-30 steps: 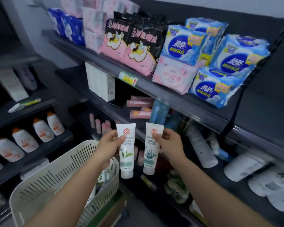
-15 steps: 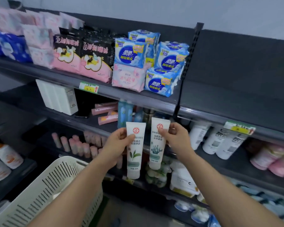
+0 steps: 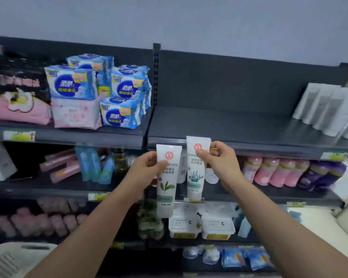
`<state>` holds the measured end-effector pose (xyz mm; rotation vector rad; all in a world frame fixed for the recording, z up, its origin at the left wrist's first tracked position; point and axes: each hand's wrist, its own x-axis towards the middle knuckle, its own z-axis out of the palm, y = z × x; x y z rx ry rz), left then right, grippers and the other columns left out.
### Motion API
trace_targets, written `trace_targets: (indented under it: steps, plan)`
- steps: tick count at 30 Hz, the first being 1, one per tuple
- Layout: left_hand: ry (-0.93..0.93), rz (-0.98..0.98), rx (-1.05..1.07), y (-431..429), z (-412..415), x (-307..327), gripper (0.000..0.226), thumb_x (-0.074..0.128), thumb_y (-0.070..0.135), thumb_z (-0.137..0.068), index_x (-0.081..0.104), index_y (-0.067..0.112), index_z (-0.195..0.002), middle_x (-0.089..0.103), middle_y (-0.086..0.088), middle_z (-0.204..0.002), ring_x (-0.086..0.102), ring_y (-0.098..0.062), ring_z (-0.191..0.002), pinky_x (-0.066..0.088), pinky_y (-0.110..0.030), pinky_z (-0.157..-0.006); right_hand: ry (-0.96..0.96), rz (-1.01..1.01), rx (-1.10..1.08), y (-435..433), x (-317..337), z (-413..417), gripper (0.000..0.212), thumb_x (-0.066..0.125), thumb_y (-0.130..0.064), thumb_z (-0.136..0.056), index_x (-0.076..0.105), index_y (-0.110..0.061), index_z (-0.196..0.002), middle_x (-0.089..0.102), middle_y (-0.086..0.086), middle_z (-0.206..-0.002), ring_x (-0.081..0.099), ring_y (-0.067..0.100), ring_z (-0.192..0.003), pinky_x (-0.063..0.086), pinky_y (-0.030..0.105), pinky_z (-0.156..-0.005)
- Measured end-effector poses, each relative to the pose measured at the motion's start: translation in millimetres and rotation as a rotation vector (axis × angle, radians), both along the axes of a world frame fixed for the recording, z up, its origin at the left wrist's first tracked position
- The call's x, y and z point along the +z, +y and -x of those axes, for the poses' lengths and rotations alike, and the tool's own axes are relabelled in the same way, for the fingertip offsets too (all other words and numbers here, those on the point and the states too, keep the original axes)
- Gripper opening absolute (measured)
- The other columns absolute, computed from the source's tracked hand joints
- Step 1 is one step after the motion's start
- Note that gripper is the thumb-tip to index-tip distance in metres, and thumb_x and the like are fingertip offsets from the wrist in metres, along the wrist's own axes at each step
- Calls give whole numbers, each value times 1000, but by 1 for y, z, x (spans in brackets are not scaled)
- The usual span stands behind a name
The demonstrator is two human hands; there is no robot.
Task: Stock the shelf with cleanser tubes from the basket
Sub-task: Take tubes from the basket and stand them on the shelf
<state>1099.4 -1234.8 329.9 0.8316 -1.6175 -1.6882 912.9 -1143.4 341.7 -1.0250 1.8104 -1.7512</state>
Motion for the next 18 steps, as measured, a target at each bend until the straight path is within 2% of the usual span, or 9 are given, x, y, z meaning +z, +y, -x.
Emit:
trace_targets:
  steps: [2,4,9,11,13,18]
  plan:
    - [20,29,-29,8,27,12,13,57,5,-93,65,15,-97,74,4,-86,68,-7,-68,51,-20,-52,27,3,-11,11,9,23,16,77,-17,-80,65,-10,-86,69,23,-82,63,22,-73,54,45,-71]
    - [30,45,-56,17,53,23,12,56,6,-93,64,14,-99,74,4,-84,69,-7,-67,52,-22,-53,40,10,-21,22,18,47,20,79,-21,-79,65,-9,-87,68,29,-91,64,24,-74,55,53,-76]
    - [38,115,-107,37,117,48,14,57,10,-94,63,10,-107,75,-3,-93,71,-12,-75,53,-22,-56,50,58,-14,49,45,108,19,77,-17,-81,65,-6,-91,72,6,-72,70,19,-70,57,49,-73]
    - [43,129,-105,45,143,58,16,58,10,-93,63,10,-109,75,-4,-94,71,-16,-78,56,-30,-65,59,72,-15,60,53,134,19,76,-15,-81,65,-5,-93,71,-2,-65,69,13,-64,57,44,-70]
    - [40,131,-102,52,168,67,17,58,13,-93,63,12,-109,75,-3,-94,70,-20,-82,52,-39,-74,72,76,-26,69,60,160,19,77,-15,-81,66,-5,-92,69,-6,-61,67,10,-61,56,39,-69]
    - [89,177,-118,60,226,95,11,58,14,-94,65,16,-102,76,-1,-88,66,-18,-73,45,-36,-67,100,94,-52,90,77,220,14,78,-18,-80,67,-11,-86,70,-5,-62,68,12,-66,56,40,-75]
